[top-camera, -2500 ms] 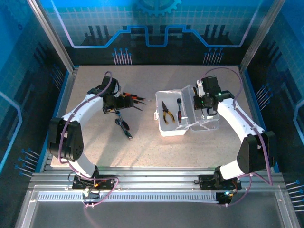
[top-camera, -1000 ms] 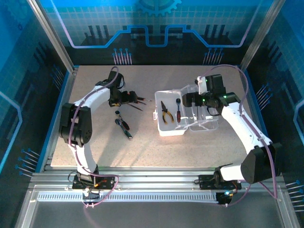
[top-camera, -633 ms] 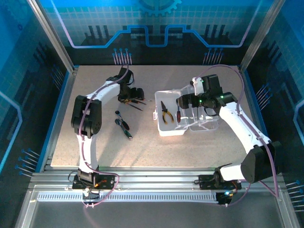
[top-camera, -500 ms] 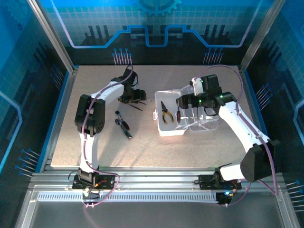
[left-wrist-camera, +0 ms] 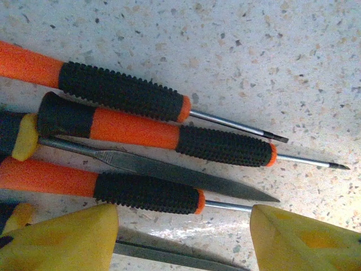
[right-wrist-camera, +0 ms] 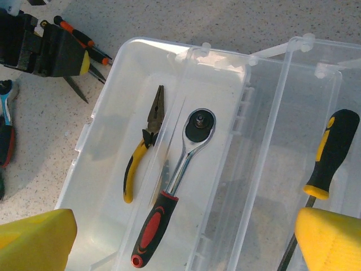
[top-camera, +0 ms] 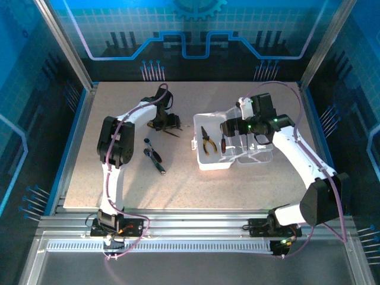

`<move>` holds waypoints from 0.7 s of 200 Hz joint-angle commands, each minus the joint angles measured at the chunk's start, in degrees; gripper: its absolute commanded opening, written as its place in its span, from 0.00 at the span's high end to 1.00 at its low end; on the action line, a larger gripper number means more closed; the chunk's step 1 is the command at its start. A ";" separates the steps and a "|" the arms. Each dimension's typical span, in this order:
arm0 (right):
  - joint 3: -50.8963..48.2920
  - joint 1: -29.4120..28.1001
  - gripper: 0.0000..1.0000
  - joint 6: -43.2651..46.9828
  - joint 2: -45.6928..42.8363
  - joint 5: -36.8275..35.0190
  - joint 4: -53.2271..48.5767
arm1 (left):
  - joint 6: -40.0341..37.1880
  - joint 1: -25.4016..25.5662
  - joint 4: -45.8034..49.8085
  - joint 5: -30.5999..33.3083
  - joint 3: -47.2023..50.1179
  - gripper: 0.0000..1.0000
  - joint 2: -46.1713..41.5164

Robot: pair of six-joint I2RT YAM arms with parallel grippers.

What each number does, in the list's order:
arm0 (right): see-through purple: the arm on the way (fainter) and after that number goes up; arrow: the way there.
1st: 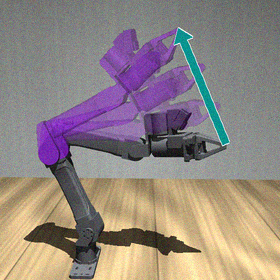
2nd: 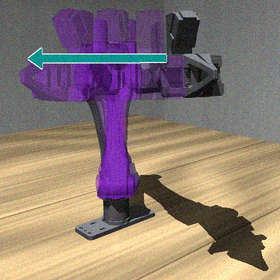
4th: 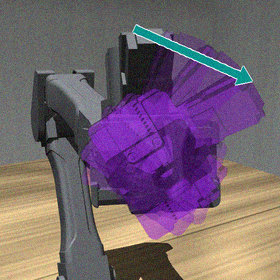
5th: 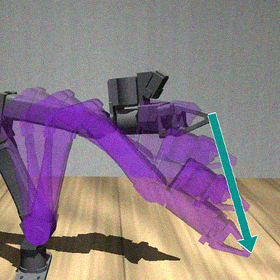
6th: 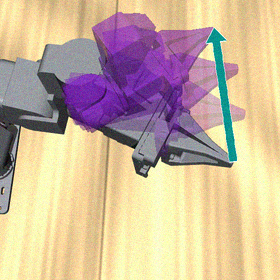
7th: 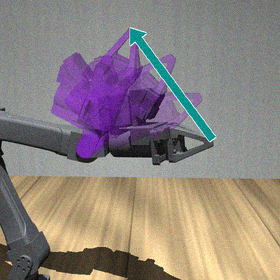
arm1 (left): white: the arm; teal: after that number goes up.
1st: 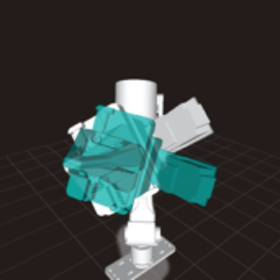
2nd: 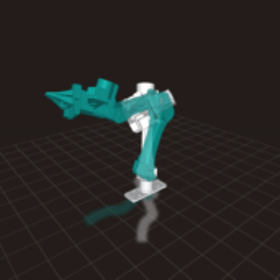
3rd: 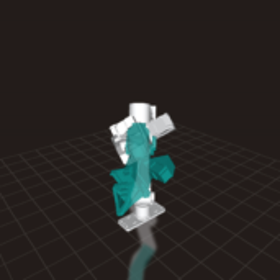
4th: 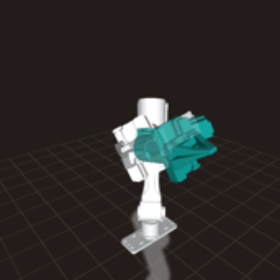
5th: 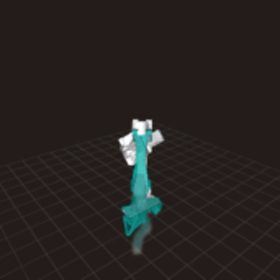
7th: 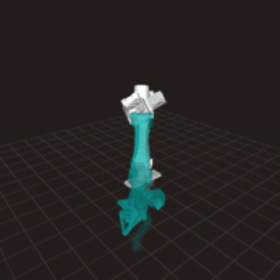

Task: Pack the tool kit

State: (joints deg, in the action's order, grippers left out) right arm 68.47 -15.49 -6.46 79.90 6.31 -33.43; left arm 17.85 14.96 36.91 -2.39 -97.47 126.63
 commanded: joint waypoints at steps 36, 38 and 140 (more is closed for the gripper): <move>0.71 -0.65 0.00 0.91 0.87 1.59 0.07 | -0.97 -0.39 3.55 4.62 -2.31 0.36 2.63; 0.70 -0.63 0.00 0.90 0.92 1.60 0.11 | -0.97 -0.38 3.53 4.71 -2.36 0.36 2.59; 0.62 -0.66 0.00 1.27 1.14 2.20 0.25 | -3.23 -0.46 7.72 9.26 -3.29 0.43 2.98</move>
State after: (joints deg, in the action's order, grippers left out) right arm 68.47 -15.49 -6.26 80.62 7.18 -33.41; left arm 16.25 14.96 40.49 4.32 -99.94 128.44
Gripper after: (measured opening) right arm 0.996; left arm 0.586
